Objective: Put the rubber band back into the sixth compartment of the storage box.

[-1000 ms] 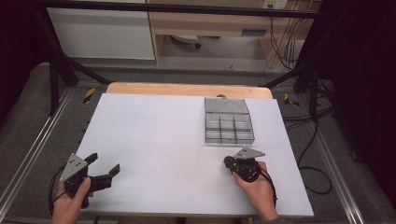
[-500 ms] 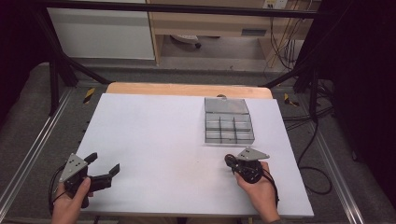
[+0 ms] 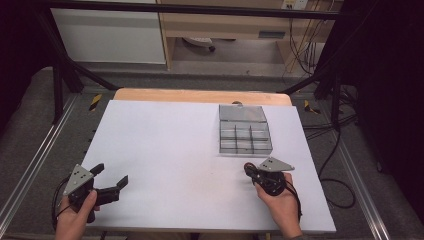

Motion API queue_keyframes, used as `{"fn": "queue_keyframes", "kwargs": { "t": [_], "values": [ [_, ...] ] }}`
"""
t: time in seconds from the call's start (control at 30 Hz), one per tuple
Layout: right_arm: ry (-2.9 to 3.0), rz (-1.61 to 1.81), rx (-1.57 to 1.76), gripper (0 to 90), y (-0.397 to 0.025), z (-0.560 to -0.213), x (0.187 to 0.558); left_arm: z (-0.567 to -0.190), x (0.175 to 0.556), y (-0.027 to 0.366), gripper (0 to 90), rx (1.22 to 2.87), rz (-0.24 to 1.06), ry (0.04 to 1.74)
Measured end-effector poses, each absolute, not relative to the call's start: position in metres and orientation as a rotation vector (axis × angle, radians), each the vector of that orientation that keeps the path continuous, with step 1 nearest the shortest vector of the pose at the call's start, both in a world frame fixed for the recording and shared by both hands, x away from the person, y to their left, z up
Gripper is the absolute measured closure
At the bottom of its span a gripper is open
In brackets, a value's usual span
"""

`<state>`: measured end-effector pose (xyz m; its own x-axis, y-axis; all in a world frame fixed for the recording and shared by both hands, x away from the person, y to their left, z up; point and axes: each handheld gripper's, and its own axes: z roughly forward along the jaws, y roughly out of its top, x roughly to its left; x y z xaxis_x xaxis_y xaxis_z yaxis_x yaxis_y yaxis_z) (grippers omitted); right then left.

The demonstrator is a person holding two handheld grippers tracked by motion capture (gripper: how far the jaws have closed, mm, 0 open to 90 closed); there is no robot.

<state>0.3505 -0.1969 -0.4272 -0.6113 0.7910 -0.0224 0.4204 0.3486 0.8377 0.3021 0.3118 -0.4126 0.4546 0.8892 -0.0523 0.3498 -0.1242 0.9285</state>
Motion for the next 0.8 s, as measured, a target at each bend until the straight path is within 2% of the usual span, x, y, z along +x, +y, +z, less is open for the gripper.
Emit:
{"fn": "queue_keyframes", "kwargs": {
  "t": [0.57,0.8],
  "values": [
    [2.068,1.250,1.124,85.3,-0.219,-0.416,0.350,-0.413,0.302,0.311,4.0,1.701,0.668,1.072],
    [2.038,1.275,1.091,85.2,-0.223,-0.395,0.339,-0.413,0.303,0.312,4.1,1.701,0.672,1.080]
  ]
}}
